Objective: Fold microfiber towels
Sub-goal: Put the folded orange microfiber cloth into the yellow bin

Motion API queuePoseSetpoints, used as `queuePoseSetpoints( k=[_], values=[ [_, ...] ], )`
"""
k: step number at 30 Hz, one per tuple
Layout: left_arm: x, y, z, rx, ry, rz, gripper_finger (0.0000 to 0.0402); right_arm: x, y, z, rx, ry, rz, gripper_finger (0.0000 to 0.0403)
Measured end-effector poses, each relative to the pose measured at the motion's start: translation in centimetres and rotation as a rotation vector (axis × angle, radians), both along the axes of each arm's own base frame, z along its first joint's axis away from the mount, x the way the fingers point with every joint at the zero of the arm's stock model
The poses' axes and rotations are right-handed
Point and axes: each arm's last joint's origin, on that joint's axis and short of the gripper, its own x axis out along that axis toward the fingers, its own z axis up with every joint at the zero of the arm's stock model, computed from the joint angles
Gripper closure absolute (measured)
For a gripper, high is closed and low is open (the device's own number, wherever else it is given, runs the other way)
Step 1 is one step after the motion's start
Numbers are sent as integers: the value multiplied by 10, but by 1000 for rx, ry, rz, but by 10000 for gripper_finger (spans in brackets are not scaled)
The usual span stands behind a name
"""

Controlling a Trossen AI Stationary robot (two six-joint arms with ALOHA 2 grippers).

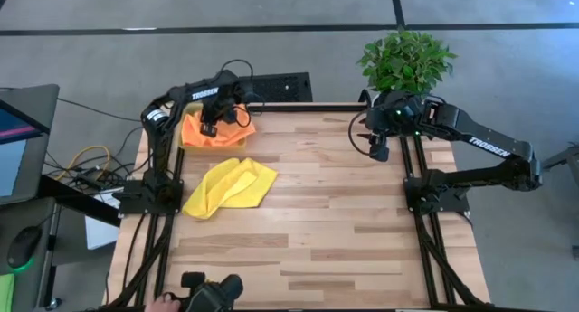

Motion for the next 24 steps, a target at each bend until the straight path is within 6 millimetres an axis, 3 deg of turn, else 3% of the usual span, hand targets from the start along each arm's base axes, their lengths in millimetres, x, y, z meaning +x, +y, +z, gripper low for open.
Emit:
queuePoseSetpoints(
  k=[5, 8, 19, 24],
  values=[
    [-13, -6, -14, -7, 105, -23, 397, 0, 0, 0, 0, 0, 0, 198],
    [-16, -7, -11, 16, 132, -47, 397, 0, 0, 0, 0, 0, 0, 198],
    [-16, -8, -9, 49, 72, 55, 396, 0, 0, 0, 3, -1, 3, 198],
    [-18, -7, -10, 58, 53, 104, 377, 0, 0, 0, 4, -1, 3, 198]
  ],
)
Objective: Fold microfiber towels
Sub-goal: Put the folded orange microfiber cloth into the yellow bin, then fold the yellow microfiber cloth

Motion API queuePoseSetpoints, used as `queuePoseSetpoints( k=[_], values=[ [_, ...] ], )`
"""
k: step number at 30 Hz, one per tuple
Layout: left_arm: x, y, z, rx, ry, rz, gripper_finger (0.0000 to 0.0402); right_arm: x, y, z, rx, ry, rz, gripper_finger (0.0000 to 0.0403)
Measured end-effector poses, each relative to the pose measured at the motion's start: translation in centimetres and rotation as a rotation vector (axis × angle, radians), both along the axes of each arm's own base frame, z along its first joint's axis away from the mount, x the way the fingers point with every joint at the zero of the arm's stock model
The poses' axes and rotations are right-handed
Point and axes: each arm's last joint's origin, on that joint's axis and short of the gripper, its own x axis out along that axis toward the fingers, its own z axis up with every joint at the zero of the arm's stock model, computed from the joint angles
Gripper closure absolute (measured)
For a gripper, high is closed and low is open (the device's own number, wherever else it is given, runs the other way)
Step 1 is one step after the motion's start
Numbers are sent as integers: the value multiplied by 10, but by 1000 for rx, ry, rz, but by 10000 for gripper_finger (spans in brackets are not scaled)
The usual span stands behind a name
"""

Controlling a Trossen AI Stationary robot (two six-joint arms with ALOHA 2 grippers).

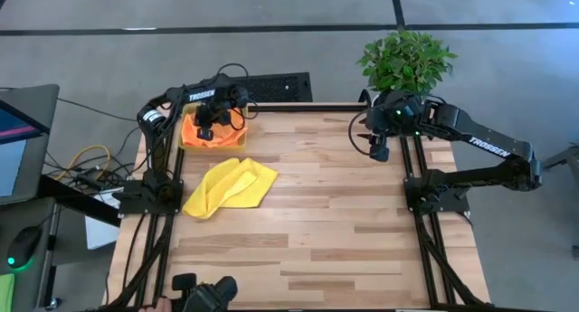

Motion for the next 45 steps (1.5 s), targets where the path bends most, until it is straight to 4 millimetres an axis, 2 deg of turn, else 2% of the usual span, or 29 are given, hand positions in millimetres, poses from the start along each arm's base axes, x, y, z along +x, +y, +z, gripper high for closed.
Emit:
queuePoseSetpoints(
  k=[9, 13, 19, 23, 26, 29, 34, 38, 45],
  values=[
    [-2, 1, 1, 57, 21, 45, 301, 0, 0, 0, 0, 0, 0, 198],
    [-3, 0, 6, 111, 8, 90, 280, 0, 0, 0, 0, 0, 0, 198],
    [-11, -11, 40, 179, -115, 157, 274, 0, 0, 0, 0, 0, 0, 198],
    [-20, -21, 66, 258, -166, 147, 274, 0, 0, 0, -1, 0, 0, 198],
    [-23, -30, 82, 336, -225, 207, 274, 0, 0, 0, -1, 0, 0, 198],
    [-19, -48, 95, 297, -392, 350, 274, 0, 0, 0, -1, -1, 0, 198],
    [0, -90, 115, 156, -651, 565, 274, 0, 0, 0, -1, -3, 0, 198],
    [18, -131, 121, 159, -680, 529, 274, 0, 1, 0, 0, -4, 4, 198],
    [45, -194, 108, 168, -703, 597, 274, 1, 1, 0, 24, -10, 28, 198]
  ],
)
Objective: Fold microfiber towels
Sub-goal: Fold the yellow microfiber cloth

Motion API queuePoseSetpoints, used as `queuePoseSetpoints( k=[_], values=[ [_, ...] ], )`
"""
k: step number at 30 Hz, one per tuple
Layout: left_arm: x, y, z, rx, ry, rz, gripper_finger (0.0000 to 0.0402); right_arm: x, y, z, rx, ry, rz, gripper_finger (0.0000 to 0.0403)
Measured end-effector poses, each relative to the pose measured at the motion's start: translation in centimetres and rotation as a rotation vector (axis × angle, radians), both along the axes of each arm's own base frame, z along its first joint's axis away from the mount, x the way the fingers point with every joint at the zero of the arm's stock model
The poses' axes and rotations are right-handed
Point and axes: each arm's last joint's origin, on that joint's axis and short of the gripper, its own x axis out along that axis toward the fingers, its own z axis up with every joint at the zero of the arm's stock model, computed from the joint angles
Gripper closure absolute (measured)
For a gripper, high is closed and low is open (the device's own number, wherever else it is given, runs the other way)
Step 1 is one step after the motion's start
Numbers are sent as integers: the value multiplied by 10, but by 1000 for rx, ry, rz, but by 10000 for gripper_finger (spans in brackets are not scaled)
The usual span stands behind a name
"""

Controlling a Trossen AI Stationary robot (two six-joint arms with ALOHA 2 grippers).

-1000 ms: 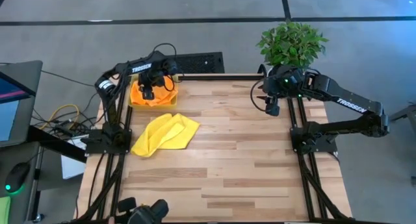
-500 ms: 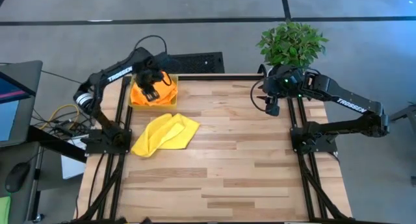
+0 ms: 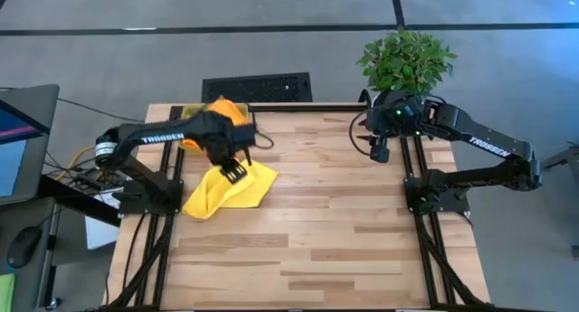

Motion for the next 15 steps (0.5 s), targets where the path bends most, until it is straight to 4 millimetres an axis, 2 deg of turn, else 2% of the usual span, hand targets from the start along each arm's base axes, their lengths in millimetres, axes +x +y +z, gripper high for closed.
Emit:
queuePoseSetpoints(
  k=[7, 15],
  values=[
    [18, -44, -27, -22, -53, 149, 274, 1, 3, 0, 25, -10, 120, 198],
    [11, -73, -62, 21, 49, 271, 274, 0, 3, -1, 4, 9, 147, 198]
  ],
)
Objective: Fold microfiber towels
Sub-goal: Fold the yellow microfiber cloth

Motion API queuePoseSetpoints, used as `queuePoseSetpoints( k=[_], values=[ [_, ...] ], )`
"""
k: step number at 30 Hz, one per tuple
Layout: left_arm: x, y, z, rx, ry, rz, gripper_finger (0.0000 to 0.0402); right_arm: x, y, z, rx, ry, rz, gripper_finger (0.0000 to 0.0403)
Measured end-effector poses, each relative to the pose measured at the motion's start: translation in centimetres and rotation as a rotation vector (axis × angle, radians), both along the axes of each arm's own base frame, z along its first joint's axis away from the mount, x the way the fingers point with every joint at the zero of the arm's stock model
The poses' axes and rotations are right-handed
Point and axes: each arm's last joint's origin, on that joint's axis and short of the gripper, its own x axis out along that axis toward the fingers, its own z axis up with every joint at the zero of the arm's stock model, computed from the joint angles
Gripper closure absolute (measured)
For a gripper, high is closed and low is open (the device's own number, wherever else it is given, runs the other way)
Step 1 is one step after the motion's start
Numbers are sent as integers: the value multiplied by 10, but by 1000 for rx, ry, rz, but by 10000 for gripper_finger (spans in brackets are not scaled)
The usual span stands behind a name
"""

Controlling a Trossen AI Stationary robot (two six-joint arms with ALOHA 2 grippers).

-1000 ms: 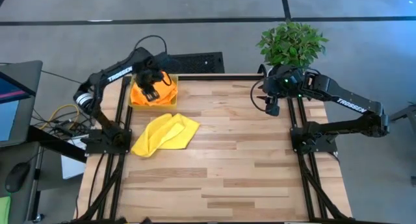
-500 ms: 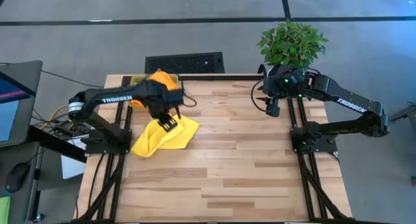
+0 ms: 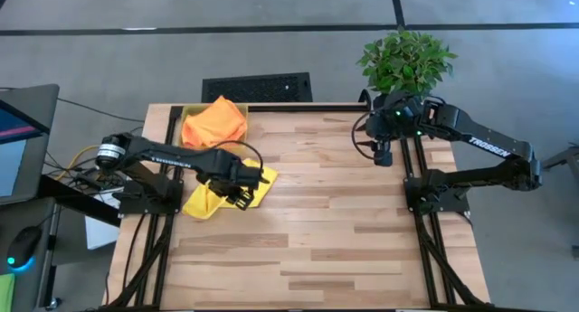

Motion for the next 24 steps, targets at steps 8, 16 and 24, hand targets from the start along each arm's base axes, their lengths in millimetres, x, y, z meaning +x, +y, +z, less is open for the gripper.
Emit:
queuePoseSetpoints(
  k=[8, 16, 24],
  values=[
    [-9, -1, -26, 23, 44, 12, 274, -1, 0, 0, 35, -1, -33, 198],
    [-18, 0, -51, 35, 53, 9, 274, 0, 0, -1, 44, -3, -43, 198],
    [-26, -4, -62, 19, 87, -10, 274, -1, 0, 0, 45, -4, -43, 198]
  ],
)
